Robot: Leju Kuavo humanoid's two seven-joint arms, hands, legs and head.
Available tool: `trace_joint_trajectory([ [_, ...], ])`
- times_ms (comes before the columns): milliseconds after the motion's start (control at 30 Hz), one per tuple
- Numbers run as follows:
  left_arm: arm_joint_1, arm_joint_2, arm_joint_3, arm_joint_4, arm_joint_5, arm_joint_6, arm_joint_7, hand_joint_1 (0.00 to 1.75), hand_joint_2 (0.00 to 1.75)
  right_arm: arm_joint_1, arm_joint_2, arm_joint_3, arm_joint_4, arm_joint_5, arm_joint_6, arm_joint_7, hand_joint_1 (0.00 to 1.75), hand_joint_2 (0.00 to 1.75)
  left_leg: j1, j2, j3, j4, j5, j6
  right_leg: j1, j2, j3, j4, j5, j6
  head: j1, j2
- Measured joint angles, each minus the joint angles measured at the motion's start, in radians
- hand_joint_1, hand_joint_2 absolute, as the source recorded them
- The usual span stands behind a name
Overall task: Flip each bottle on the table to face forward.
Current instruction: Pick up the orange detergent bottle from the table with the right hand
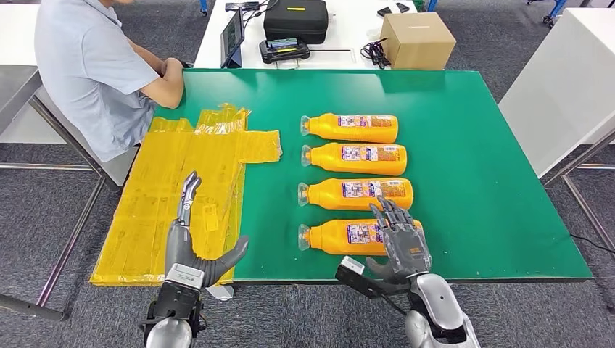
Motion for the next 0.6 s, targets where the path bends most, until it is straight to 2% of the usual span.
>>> trace_joint_trajectory([
  [600, -0.006, 0.000, -0.001, 0.016, -0.011, -0.017, -0.002, 0.00, 1.75, -0.080, -0.051, 0.111, 0.131, 0.005, 0.048, 0.055, 0.00, 1.75, 0.000, 0.000, 0.000, 0.000, 0.000, 0.000, 0.000, 0.000, 0.000, 0.000, 0.000, 0.000, 0.000, 0.000],
])
